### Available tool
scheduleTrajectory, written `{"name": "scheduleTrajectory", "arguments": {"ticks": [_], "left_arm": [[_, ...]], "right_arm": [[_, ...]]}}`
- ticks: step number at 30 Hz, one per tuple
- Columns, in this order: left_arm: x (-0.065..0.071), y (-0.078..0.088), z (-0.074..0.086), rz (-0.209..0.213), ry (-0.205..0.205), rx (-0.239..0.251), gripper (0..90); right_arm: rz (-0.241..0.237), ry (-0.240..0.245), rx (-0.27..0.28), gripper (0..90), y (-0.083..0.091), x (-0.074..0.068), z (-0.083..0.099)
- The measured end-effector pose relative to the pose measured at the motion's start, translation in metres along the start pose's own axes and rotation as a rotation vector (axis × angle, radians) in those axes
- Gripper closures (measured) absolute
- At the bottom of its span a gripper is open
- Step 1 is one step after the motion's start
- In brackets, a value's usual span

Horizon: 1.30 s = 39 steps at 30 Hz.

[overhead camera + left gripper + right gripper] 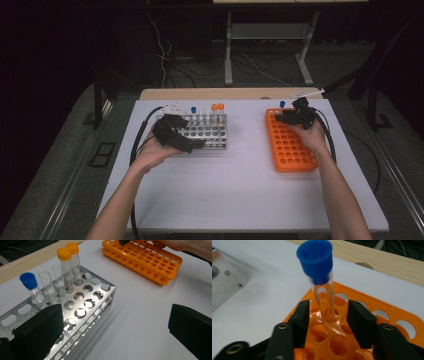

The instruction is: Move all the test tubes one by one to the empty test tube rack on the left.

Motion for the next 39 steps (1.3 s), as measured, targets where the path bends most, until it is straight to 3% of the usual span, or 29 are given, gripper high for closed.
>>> {"name": "scheduleTrajectory", "arguments": {"ticks": [7, 12, 17, 25, 32, 39], "left_arm": [[0.002, 0.003, 0.0, -0.003, -0.005, 0.008, 0.0], [0.002, 0.005, 0.001, 0.001, -0.004, 0.012, 0.0], [0.003, 0.004, 0.0, 0.008, -0.008, 0.012, 0.0], [0.009, 0.001, -0.004, 0.02, -0.033, 0.003, 0.0], [0.017, 0.005, -0.012, 0.023, -0.061, -0.001, 0.0], [0.026, 0.008, -0.021, 0.029, -0.098, -0.004, 0.0]], "right_arm": [[0.046, 0.019, -0.008, 75.3, -0.005, -0.002, -0.006], [0.073, 0.03, -0.001, 75.8, 0.001, -0.004, -0.009], [0.085, 0.038, 0.038, 75.8, 0.023, -0.009, -0.013], [-0.015, 0.076, 0.056, 75.8, 0.057, -0.036, -0.013], [-0.114, 0.16, 0.033, 75.8, 0.076, -0.076, -0.009], [-0.162, 0.267, -0.003, 75.8, 0.088, -0.118, -0.004]]}}
Point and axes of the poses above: each handheld gripper's, and its own axes: y roughly backward along the jaws, z roughly out of its underside, x roughly to its right, the point moved 8 cm from there along -y, roughly forward along the jaws, and after that the axes turned 12 degrees about -x, right-handed, at the moved point
